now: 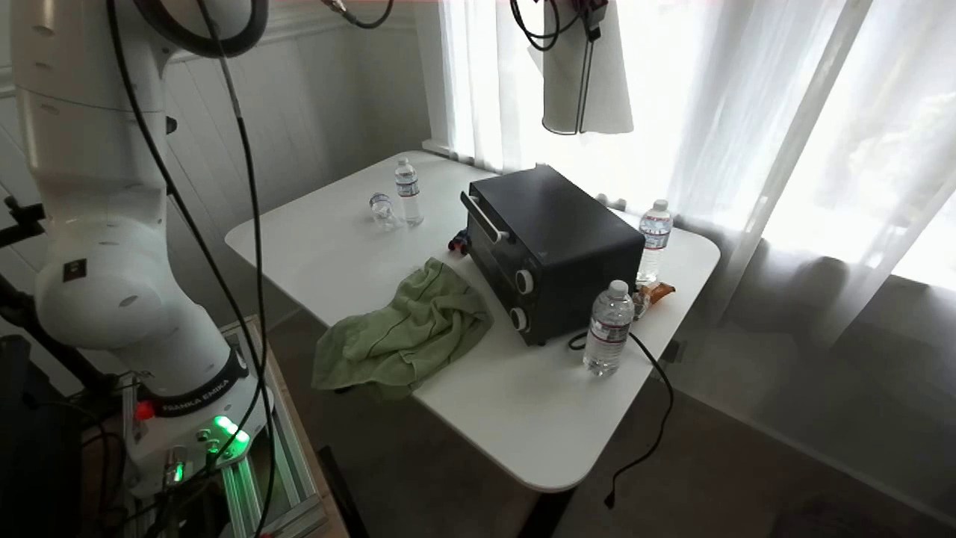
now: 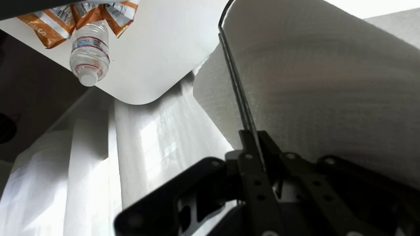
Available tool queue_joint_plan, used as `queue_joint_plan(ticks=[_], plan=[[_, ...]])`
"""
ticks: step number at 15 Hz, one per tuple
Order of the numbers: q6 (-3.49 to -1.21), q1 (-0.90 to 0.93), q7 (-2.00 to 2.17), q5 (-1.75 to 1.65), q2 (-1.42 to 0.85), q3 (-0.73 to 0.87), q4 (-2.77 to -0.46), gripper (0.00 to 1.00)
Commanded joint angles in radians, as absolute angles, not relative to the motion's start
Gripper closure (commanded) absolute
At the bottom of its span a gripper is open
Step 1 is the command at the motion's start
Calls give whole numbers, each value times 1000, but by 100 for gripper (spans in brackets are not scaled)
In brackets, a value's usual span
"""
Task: Move the paper towel forward
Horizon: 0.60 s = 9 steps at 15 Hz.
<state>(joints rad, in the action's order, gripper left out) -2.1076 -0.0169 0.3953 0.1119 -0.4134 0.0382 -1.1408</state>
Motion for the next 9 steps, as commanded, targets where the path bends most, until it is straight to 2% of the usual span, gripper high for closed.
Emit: queue_joint_plan(ticks=[1,9], plan=[[-2118,30,388,81,-235,27,-1318,98],[-2156,176,453,-26,21,-30,-1665,98]])
